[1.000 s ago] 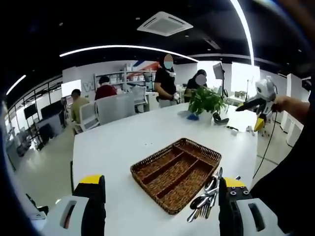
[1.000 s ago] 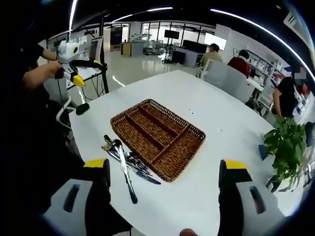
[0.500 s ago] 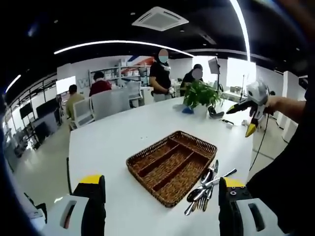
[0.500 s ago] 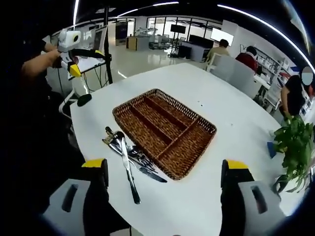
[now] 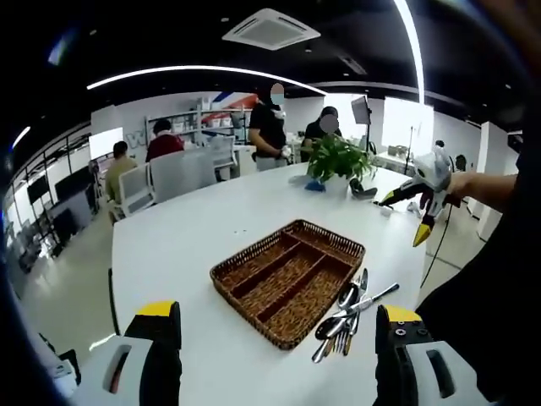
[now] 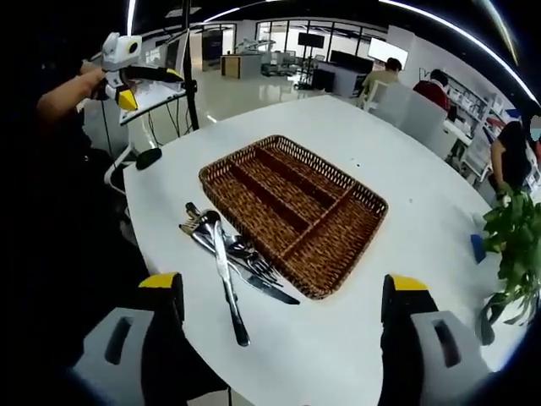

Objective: Arrange the knives, forks, and spoons in their matching storage slots by inserting each utensil handle-first until every utensil is classified and aligned in the correct compartment

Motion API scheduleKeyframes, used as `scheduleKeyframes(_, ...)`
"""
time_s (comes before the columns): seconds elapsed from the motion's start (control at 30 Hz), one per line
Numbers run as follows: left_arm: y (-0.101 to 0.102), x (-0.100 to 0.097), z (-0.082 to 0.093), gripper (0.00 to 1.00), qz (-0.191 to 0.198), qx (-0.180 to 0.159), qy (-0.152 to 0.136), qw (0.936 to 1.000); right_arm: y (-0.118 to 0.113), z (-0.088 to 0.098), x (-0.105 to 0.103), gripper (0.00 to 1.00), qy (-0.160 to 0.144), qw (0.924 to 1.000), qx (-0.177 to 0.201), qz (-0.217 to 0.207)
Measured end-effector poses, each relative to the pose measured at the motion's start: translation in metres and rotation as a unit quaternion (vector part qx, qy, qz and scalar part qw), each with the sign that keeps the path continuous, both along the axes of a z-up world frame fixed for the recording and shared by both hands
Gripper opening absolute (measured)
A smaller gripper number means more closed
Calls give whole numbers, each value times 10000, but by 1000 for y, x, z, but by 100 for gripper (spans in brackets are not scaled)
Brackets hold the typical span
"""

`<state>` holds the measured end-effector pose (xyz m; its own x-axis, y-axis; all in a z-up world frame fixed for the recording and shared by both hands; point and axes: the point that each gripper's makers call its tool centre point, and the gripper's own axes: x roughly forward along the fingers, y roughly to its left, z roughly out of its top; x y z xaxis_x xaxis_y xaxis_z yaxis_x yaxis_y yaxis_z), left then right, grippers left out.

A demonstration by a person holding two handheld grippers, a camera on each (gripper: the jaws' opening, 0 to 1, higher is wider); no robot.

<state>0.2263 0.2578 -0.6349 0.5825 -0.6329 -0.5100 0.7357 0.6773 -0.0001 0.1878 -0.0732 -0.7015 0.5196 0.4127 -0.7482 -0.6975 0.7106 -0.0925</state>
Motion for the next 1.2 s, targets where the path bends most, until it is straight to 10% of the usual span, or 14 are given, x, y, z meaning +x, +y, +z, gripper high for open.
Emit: scheduleKeyframes(1.2,1,-39,-12,100,406,26,5,9992,31,-86,-25,84,402,9973,143,592)
